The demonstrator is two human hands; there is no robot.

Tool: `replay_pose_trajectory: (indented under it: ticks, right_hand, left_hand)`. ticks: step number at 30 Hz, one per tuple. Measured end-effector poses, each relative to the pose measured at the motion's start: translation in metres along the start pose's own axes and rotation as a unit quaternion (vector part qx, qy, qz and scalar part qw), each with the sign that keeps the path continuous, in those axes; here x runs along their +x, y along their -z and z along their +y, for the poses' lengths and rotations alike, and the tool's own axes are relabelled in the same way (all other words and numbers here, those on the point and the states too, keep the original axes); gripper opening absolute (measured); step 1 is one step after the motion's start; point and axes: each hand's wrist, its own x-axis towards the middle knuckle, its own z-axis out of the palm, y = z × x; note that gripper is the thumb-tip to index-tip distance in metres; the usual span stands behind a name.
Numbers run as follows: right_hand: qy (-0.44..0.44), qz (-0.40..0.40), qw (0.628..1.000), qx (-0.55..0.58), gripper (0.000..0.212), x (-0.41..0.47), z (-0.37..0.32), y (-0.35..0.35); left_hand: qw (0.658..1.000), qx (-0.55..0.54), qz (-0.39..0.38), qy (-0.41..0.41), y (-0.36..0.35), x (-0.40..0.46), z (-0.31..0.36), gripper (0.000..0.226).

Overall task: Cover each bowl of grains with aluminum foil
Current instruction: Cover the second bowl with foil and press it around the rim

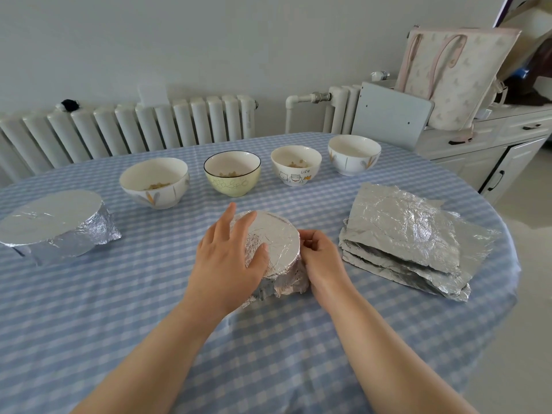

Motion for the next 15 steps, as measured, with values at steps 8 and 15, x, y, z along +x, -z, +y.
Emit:
replay_pose_trajectory:
  ticks: [8,15]
  right_hand:
    - [0.061,0.069,0.989,-0.113,0.020,-0.004,0.000,-0.002]
    - [0.144,0.103,0.962,-0.209,0.029,-0.016,-0.007,0.000]
  left_hand:
    - [1.000,-0.002,0.005,0.001,0.001,0.000,0.001,0.059]
    - [1.000,0.006,0.008,-0.004,0.000,0.000,0.000,0.056]
